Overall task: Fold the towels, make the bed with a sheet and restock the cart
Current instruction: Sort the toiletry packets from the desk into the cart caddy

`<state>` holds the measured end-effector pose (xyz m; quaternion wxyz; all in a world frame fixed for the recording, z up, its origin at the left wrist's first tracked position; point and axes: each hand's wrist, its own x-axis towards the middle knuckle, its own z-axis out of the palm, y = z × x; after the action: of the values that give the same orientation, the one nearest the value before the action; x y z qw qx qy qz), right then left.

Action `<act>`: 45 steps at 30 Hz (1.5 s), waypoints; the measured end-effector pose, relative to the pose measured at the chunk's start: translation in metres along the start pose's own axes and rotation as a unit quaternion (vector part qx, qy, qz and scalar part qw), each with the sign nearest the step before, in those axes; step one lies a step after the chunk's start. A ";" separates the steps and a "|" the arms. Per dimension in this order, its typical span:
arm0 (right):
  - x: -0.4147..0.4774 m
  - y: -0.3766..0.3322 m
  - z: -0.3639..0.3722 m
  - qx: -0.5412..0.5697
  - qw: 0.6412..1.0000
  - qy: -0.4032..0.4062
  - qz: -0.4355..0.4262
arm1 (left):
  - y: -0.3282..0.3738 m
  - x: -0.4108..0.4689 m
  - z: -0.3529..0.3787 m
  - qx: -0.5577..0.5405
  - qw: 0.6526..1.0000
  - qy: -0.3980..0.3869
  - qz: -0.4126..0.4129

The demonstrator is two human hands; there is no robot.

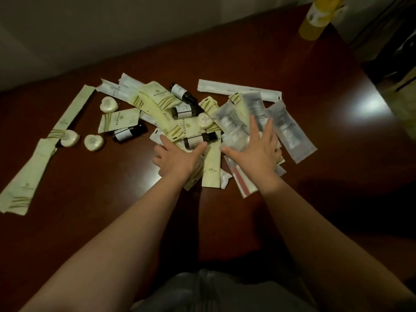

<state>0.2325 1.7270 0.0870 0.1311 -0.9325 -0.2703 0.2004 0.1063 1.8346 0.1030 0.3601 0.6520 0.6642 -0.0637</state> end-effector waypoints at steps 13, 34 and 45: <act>0.064 -0.028 -0.014 -0.064 0.995 -0.071 -0.019 | 0.005 0.007 0.012 0.067 0.993 0.040 0.090; 0.065 -0.030 -0.055 0.205 0.979 -0.011 0.006 | -0.017 0.013 0.001 -0.007 0.987 0.074 0.143; 0.039 -0.031 -0.094 0.459 0.884 -0.064 0.062 | -0.051 -0.011 -0.040 -0.163 0.981 0.065 0.088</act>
<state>0.2902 1.7609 0.1691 0.5145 -0.7677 -0.0979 0.3692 0.0423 1.8406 0.1190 0.4212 0.6432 0.6282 0.1197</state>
